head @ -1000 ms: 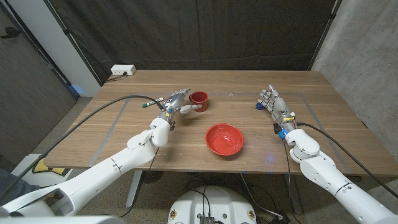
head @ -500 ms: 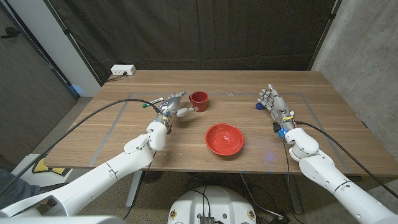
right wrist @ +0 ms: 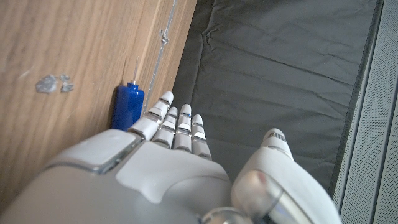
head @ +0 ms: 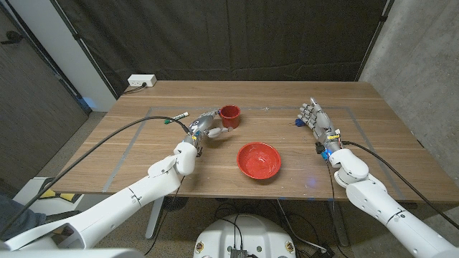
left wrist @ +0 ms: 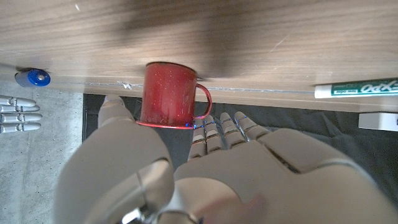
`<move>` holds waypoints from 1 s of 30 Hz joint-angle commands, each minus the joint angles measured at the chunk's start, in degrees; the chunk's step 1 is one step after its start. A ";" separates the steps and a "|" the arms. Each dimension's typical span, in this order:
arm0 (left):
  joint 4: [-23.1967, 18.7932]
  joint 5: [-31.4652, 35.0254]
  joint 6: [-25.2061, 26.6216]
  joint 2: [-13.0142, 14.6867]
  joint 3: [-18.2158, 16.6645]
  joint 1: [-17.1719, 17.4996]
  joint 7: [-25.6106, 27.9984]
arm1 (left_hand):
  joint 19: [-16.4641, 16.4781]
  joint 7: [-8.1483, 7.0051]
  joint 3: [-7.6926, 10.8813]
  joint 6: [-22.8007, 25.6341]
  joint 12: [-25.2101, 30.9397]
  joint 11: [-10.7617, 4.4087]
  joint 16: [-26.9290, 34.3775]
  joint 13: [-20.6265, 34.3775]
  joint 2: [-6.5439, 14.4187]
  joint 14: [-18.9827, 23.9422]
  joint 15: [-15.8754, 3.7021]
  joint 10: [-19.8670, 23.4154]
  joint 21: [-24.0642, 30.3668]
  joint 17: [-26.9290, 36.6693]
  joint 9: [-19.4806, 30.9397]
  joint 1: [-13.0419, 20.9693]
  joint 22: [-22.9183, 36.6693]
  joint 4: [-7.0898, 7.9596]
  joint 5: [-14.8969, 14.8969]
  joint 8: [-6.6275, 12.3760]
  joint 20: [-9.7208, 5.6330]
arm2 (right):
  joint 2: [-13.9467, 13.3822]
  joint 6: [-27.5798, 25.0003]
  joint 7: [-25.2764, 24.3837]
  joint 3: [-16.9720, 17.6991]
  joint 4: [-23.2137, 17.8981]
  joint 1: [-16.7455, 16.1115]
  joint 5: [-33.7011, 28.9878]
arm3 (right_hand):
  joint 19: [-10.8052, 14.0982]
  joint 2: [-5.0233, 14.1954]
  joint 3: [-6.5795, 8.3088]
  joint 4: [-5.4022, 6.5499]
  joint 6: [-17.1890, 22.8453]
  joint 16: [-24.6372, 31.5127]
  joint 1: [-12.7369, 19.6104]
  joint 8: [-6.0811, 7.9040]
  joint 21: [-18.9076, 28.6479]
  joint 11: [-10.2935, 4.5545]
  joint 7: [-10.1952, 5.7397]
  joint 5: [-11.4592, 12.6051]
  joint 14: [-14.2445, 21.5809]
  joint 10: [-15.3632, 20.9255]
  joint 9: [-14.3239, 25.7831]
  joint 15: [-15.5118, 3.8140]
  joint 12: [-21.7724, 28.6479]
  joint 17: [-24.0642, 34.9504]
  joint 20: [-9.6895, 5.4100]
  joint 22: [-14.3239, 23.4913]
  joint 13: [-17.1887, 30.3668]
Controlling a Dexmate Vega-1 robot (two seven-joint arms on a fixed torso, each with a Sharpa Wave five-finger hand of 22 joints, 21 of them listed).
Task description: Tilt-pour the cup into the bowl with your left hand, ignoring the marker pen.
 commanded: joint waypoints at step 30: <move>11.74 0.28 -3.98 -5.46 5.22 -9.65 -2.75 | 0.23 0.01 -0.78 1.20 0.36 -0.29 0.55 0.30 0.03 0.40 -0.49 0.75 0.44 0.16 0.23 0.23 0.21 0.04 -0.18 0.38 -0.36 | -0.33 -0.82 -0.40 0.49 0.21 -0.04 0.29 | 0.36 0.52 -0.39 -0.01 0.29 0.19 0.03 0.18 0.04 -0.07 -0.17 0.36 0.63 0.36 0.15 -0.21 0.39 0.16 0.21 0.23 0.22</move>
